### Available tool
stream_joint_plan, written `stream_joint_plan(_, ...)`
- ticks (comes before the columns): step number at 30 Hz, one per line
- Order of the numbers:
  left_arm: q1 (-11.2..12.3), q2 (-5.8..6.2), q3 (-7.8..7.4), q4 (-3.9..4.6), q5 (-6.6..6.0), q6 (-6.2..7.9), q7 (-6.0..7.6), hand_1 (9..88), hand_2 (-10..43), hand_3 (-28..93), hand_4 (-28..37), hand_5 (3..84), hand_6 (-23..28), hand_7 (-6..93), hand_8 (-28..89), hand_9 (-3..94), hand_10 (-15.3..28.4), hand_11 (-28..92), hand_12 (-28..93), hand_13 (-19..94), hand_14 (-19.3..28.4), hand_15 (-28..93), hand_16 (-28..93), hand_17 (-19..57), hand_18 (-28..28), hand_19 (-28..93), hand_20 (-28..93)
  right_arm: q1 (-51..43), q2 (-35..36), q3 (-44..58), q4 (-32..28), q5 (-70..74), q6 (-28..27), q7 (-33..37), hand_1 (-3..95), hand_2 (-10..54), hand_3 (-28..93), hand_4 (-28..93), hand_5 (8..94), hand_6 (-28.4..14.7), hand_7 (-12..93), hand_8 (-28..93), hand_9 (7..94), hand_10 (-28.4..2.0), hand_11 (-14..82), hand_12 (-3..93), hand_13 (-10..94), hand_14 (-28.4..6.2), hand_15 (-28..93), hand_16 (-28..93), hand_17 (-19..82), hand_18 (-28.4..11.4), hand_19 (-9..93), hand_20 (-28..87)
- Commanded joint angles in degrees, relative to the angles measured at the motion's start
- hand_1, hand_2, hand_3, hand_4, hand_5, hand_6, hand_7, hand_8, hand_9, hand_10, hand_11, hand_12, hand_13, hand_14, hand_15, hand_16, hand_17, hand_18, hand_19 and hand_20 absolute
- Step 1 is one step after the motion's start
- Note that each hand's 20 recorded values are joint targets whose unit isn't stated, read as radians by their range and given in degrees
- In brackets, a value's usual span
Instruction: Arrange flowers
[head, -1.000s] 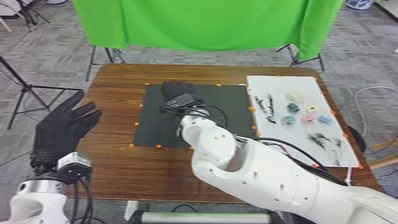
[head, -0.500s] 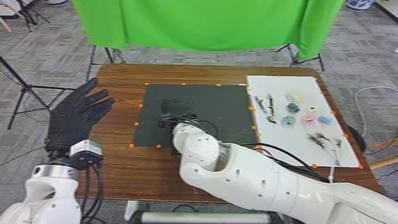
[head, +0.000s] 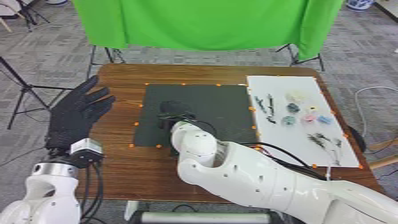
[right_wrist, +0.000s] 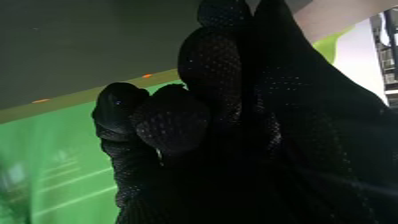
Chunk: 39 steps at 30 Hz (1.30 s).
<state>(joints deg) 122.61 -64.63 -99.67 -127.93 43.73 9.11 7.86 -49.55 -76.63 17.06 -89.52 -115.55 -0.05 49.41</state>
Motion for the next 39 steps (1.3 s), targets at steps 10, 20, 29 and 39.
stream_joint_plan(10, 12.22, -1.11, -7.86, -3.36, -0.58, 1.89, 0.46, 24.3, 5.8, 81, -19.6, 37.5, 9.5, 13.5, -10, 36.4, 20.3, 27, 9, 27, 27.2, 49, -10, -8.5, 24.5, 60, -6, -11.70, 1.35, 13.95, -10.97, -7.13, -14.04, -7.60, 29.3, 0.1, 87, -27, 79.3, -3.5, 24, -9, 75.1, -16.4, 54.4, 22.1, 72, -12.3, 80, 15, 31, -26.4, 93, 43)
stream_joint_plan(20, 13.27, -2.45, -7.39, -3.86, -0.14, 1.93, 0.78, 24.2, 5.7, 82, -19.7, 37.5, 9.5, 13.6, -10, 36.4, 20.3, 27, 10, 27, 27.1, 49, -10, -8.5, 24.6, 60, -6, -16.72, 4.26, 17.56, -12.46, -11.84, -26.15, -9.58, 18.3, 8.7, 87, -24, 74.7, -6.9, 19, -12, 68.7, -20.6, 52.9, 21.5, 65, -16.0, 82, 14, 27, -27.1, 93, 40)
stream_joint_plan(29, 13.37, -2.95, -6.80, -3.95, 0.16, 1.98, 0.95, 24.1, 5.6, 82, -19.7, 37.5, 9.5, 13.6, -10, 36.4, 20.3, 27, 10, 27, 27.1, 49, -9, -8.5, 24.5, 60, -6, -14.74, 7.47, 14.38, -12.00, -11.82, -22.94, -7.98, 15.5, 11.0, 89, -21, 69.6, -8.1, 16, -12, 61.7, -23.2, 55.3, 21.4, 59, -17.6, 85, 13, 25, -27.0, 92, 40)
stream_joint_plan(39, 12.75, -2.70, -6.21, -3.77, 0.21, 2.00, 1.18, 24.1, 5.5, 82, -19.8, 37.5, 9.6, 13.6, -10, 36.4, 20.3, 27, 10, 27, 27.1, 49, -10, -8.5, 24.5, 60, -6, -17.03, 4.07, 16.61, -12.14, -14.32, -26.03, -12.17, 14.2, 11.1, 90, -21, 65.5, -8.3, 15, -12, 59.1, -23.8, 56.3, 20.8, 58, -18.0, 87, 12, 24, -26.7, 93, 40)
